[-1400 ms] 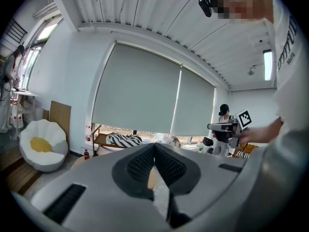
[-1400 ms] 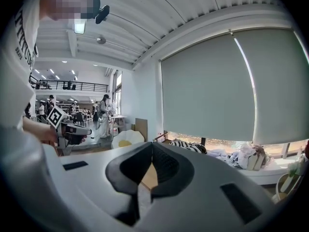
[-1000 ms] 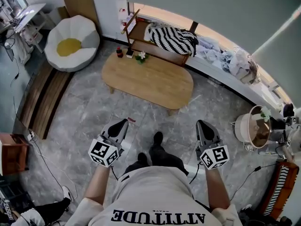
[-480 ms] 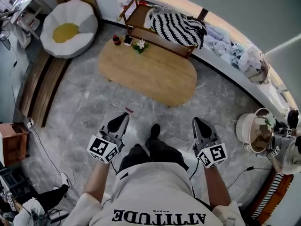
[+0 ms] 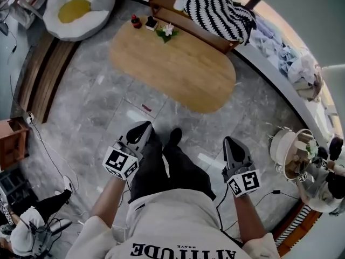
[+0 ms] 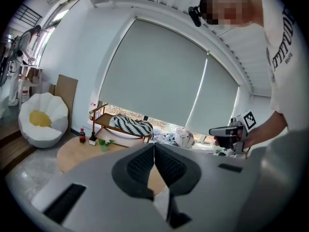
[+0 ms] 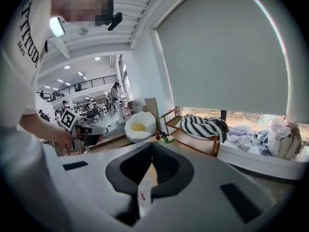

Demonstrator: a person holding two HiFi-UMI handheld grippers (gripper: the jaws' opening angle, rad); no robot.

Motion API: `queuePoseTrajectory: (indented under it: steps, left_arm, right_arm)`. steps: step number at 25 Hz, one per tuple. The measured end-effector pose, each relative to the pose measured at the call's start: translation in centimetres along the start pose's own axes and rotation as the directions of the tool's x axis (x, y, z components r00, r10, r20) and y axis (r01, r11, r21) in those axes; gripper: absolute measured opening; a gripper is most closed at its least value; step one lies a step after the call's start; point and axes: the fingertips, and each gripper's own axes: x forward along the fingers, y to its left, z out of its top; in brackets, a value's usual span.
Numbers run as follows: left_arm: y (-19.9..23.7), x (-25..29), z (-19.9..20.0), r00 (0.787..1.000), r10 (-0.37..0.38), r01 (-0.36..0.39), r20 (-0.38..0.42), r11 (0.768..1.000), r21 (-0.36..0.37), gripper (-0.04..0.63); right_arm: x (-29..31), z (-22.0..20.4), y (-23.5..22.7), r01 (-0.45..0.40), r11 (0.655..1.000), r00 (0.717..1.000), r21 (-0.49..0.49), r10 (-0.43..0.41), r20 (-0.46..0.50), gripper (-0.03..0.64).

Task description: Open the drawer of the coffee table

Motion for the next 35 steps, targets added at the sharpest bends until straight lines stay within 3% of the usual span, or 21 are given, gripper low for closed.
queuePoseTrajectory:
  steps: [4, 8, 16, 24, 28, 35]
  left_arm:
    - [4.1, 1.8, -2.9, 0.998, 0.04, -0.041, -0.04, 0.999, -0.011, 0.02]
    - [6.6, 3.7, -6.6, 0.995, 0.074, -0.083, -0.07, 0.988, -0.132, 0.02]
    - [13.8, 9.0, -15.4, 0.997, 0.041, -0.056, -0.064, 0.965, -0.256, 0.02]
    - [18.2, 14.9, -27.1, 0.994, -0.024, -0.016, -0.11, 0.937, -0.348, 0.021]
    - [19.9, 17.5, -33.2, 0.988, -0.08, 0.017, -0.135, 0.911, -0.413, 0.021]
    - [23.5, 22.9, -42.4, 0.978, -0.179, 0.089, -0.11, 0.828, -0.553, 0.024]
  right_arm:
    - [3.2, -3.0, 0.7, -0.002, 0.999, 1.0, 0.032, 0.003, -0.03, 0.017]
    - [5.1, -5.5, -0.1, -0.009, 0.999, 0.993, 0.044, 0.014, -0.116, 0.018]
    - [12.9, -9.4, -0.4, -0.044, 0.998, 0.983, 0.033, 0.05, -0.176, 0.017]
    - [21.5, -17.8, -2.4, 0.002, 0.998, 0.972, 0.059, 0.012, -0.236, 0.018]
    - [24.7, -21.6, -2.2, 0.014, 0.996, 0.968, 0.087, 0.008, -0.251, 0.018]
    - [28.9, -27.0, -0.9, -0.032, 0.991, 0.964, 0.128, 0.064, -0.258, 0.018]
